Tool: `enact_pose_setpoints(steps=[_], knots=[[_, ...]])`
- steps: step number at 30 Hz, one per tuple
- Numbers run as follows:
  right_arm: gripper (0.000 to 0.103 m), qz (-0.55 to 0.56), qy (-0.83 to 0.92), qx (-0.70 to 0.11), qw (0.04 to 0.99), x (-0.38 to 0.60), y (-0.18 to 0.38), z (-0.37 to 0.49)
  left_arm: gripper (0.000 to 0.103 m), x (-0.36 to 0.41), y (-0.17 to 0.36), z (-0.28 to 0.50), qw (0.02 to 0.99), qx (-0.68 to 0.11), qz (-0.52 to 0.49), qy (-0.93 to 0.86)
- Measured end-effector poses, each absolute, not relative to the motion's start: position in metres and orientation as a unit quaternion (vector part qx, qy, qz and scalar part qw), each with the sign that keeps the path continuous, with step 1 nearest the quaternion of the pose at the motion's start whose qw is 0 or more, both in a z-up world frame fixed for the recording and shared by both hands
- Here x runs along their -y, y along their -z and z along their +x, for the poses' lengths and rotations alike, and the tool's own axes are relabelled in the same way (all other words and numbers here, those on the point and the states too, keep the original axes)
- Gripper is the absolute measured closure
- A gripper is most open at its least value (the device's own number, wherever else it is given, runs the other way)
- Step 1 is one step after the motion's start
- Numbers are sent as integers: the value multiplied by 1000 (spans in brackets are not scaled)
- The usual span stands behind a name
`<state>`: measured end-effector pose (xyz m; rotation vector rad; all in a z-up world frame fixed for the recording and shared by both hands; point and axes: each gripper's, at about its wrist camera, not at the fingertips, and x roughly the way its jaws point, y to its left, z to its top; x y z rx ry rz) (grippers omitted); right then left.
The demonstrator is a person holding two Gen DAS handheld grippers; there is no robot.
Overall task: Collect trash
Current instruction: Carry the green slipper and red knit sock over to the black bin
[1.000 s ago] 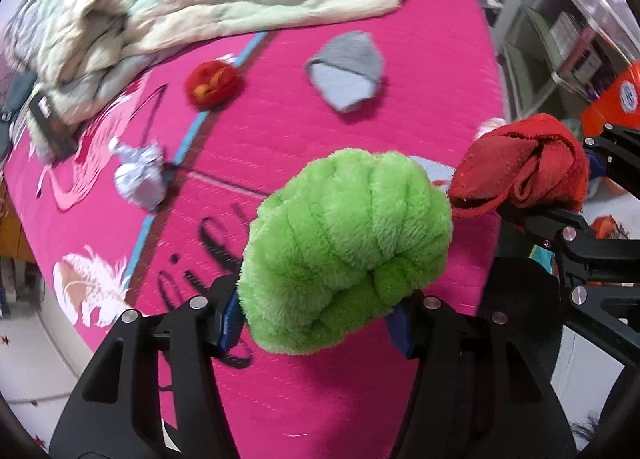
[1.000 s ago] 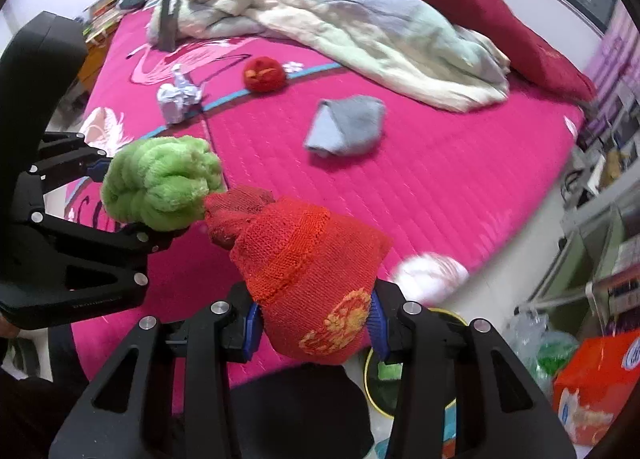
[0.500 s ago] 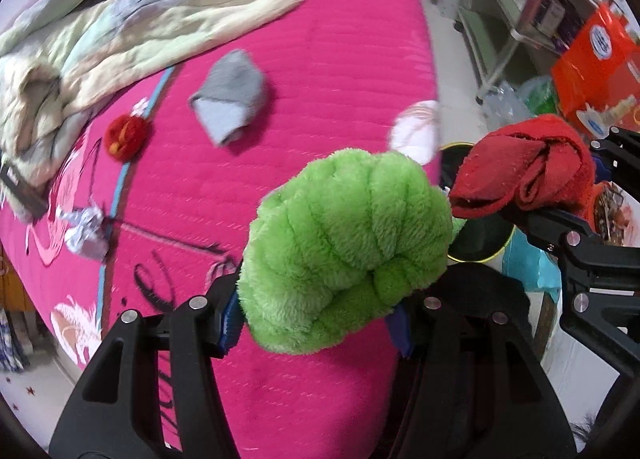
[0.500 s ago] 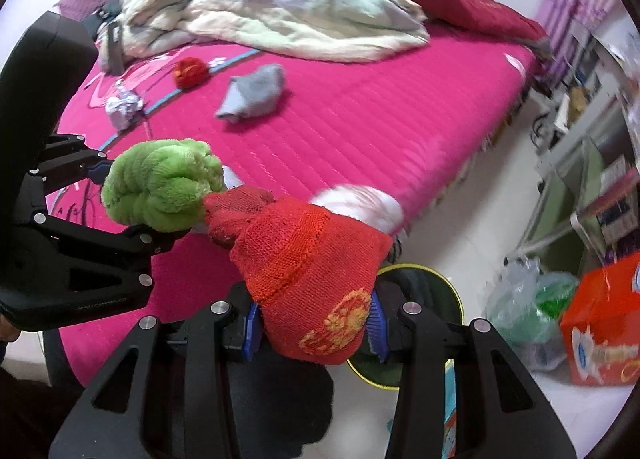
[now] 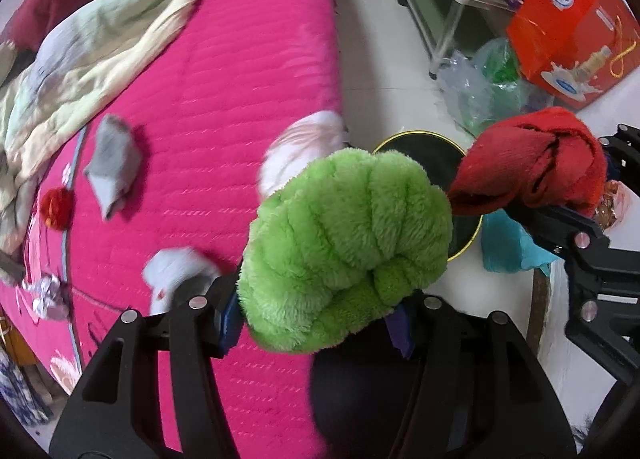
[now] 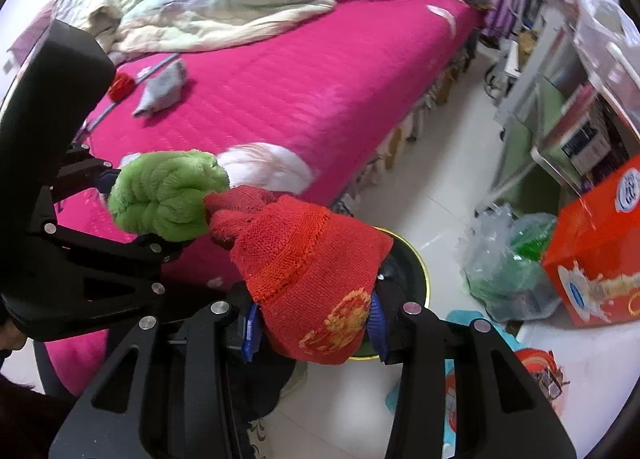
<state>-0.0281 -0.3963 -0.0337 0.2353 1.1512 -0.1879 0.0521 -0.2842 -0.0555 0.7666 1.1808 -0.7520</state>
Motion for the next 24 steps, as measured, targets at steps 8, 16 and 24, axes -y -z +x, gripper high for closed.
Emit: enact_pose_setpoints(steps=[8, 16, 24], knots=[[64, 139, 135, -539, 820, 434, 42, -55, 46, 328, 76, 37, 673, -530, 363, 366], [64, 157, 163, -538, 812, 460, 48, -70, 46, 363, 99, 22, 642, -543, 375, 392], [64, 169, 168, -545, 804, 473, 61, -71, 19, 375, 103, 16, 639, -528, 396, 395]])
